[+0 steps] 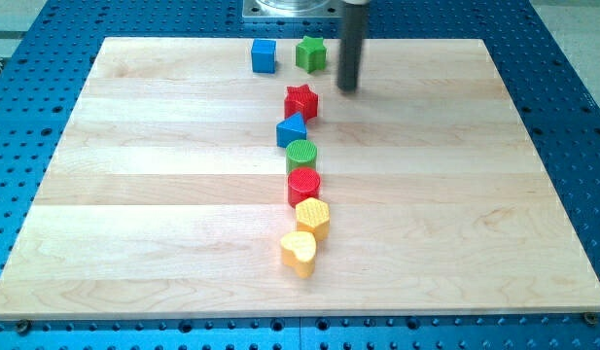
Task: Slide the blue triangle below the blue cube
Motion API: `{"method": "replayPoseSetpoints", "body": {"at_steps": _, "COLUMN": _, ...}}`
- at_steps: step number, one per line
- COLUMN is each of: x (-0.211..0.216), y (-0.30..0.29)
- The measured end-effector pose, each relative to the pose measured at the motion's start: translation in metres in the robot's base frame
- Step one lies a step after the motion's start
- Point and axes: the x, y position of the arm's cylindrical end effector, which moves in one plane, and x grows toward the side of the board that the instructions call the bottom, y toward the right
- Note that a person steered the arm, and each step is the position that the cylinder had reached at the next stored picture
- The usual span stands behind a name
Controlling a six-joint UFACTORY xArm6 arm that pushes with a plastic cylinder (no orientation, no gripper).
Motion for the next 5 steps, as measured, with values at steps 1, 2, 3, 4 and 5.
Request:
{"method": "replayPoseSetpoints", "body": {"at_steps": 1, "x": 0.047, "y": -0.011}}
{"method": "replayPoseSetpoints", "body": {"at_steps": 2, "x": 0.063, "y": -0.070}}
{"method": "replayPoseSetpoints", "body": {"at_steps": 3, "x": 0.057, "y": -0.125}}
{"method": "replayPoseSetpoints", "body": {"at_steps": 4, "x": 0.057, "y": -0.148}}
{"method": "replayPoseSetpoints", "body": {"at_steps": 5, "x": 0.055, "y": -0.148}}
